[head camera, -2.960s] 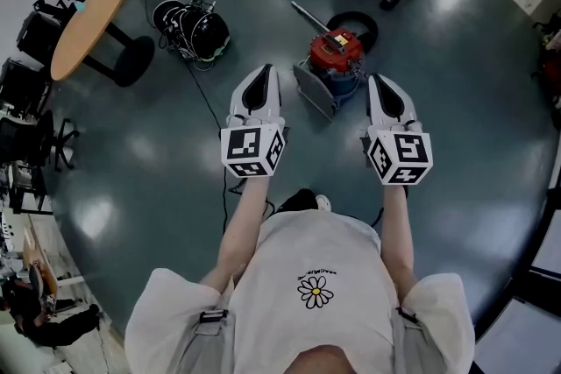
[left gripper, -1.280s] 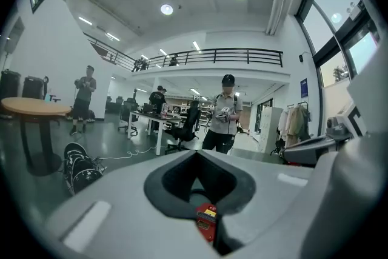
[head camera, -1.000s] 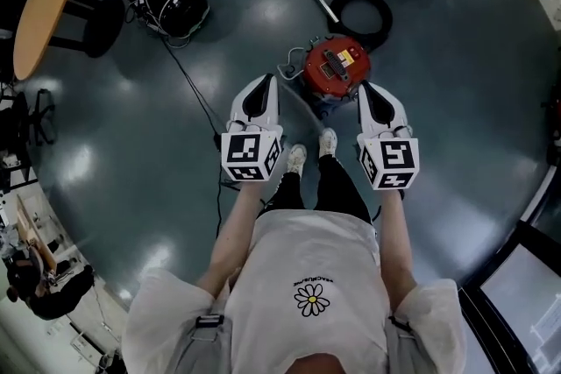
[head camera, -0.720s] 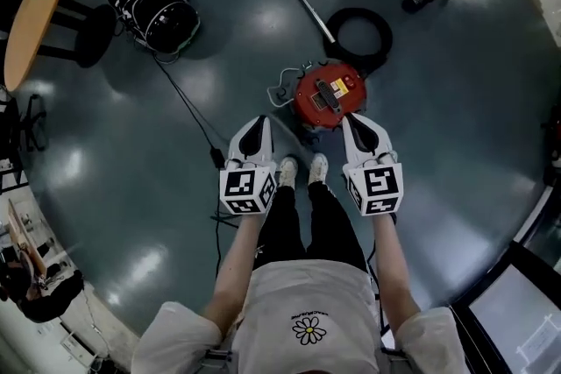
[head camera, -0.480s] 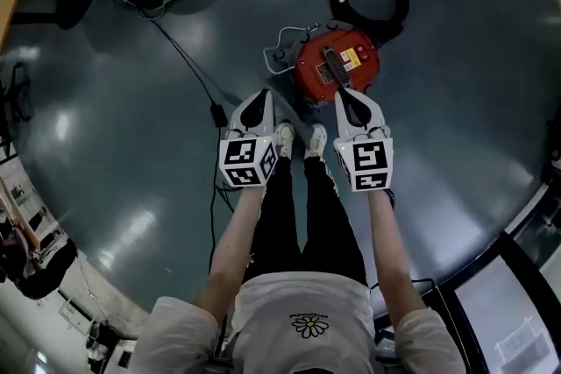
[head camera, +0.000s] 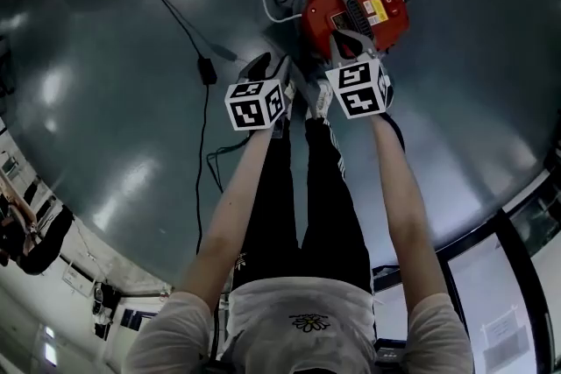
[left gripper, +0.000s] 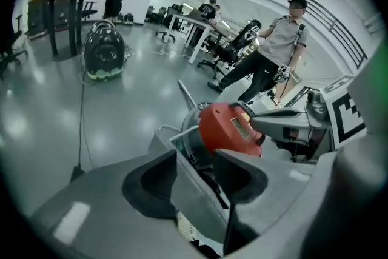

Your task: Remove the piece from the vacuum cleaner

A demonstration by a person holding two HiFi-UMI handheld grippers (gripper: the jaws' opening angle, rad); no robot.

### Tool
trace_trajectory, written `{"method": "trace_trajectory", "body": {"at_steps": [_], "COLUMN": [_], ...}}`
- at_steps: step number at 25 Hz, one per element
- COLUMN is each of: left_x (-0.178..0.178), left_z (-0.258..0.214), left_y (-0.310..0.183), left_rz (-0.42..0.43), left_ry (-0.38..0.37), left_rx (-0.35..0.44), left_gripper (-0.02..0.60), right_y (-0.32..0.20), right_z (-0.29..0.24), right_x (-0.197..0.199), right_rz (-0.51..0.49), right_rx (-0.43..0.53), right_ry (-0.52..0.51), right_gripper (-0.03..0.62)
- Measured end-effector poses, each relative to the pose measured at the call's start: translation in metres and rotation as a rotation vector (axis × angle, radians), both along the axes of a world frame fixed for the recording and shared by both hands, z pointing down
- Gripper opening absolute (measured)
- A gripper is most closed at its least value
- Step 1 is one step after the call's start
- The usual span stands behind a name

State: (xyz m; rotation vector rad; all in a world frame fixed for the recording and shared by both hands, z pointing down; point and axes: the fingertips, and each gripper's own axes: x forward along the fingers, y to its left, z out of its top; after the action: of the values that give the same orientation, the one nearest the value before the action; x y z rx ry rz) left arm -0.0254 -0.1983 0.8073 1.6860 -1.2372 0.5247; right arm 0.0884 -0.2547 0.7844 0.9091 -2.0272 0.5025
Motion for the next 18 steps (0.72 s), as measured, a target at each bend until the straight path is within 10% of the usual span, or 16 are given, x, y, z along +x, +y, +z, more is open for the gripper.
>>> {"method": "trace_trajectory", "body": {"at_steps": [18], "left_x": [0.006], "left_z": [0.078], "left_y": [0.0], "left_rz": [-0.051], "left_ry": [-0.005], "left_rx": [-0.219], "left_gripper": [0.195], "right_y": [0.013], "right_z": [0.043], "right_x": [0.004], "right_rz": [0.058], "right_rx": [-0.183], "right_ry": [-0.002], "right_gripper": [0.026]}}
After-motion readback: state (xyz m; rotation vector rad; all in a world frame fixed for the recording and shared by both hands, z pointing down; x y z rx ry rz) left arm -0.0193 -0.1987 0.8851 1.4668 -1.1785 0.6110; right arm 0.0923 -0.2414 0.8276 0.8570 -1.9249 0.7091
